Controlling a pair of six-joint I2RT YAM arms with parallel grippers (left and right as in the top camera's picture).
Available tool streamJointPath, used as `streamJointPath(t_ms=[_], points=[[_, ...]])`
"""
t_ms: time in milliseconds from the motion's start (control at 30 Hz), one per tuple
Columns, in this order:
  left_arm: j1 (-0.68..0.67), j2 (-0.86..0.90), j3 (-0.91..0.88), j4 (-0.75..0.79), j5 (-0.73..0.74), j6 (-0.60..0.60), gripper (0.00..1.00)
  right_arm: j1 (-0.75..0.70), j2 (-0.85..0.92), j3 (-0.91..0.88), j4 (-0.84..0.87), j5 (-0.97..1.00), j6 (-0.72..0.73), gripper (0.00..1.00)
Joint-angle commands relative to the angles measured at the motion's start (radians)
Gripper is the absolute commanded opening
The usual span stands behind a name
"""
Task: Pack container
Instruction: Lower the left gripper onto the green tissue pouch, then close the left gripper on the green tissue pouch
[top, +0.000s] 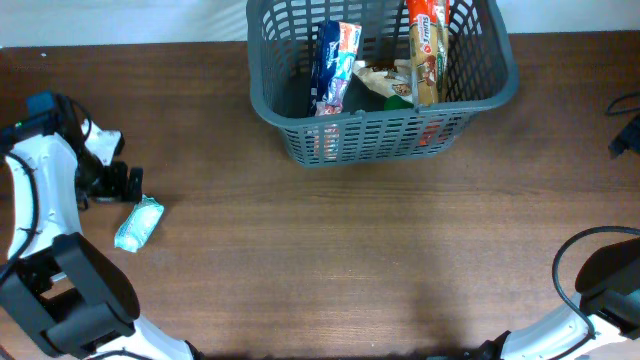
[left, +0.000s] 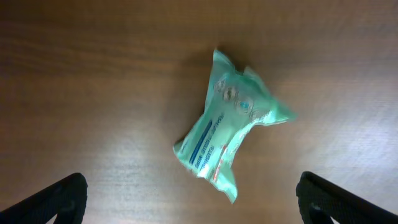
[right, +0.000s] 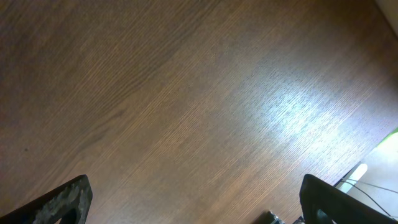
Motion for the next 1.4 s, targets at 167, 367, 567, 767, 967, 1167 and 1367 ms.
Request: streamJointPath(t_ms=[167, 367, 567, 767, 967, 1167, 1367], points=[[0.022, -0.013, -0.040, -0.019, 0.066, 0.140, 0.99, -0.003, -0.002, -0.008, 0.003, 0.012, 0.012, 0.99], [0.045, -0.013, -0.131, 0.049, 0.064, 0.140, 0.99, -0.003, -0.002, -0.008, 0.003, 0.012, 0.012, 0.99], [0.069, -0.013, -0.211, 0.140, 0.054, 0.140, 0.99, -0.003, -0.002, -0.008, 0.003, 0.012, 0.012, 0.99], [0.066, -0.008, -0.275, 0.216, 0.053, 0.139, 0.99, -0.003, -0.002, -0.008, 0.003, 0.012, 0.012, 0.99], [0.066, 0.042, -0.276, 0.240, 0.045, 0.091, 0.99, -0.003, -0.002, -0.008, 0.003, 0.012, 0.012, 0.99], [0.044, 0.089, -0.276, 0.272, 0.031, 0.076, 0.99, -0.003, -0.002, -0.008, 0.003, 0.012, 0.012, 0.99], [0.005, 0.118, -0.276, 0.322, 0.032, 0.075, 0.99, -0.003, -0.002, -0.008, 0.003, 0.012, 0.012, 0.99]])
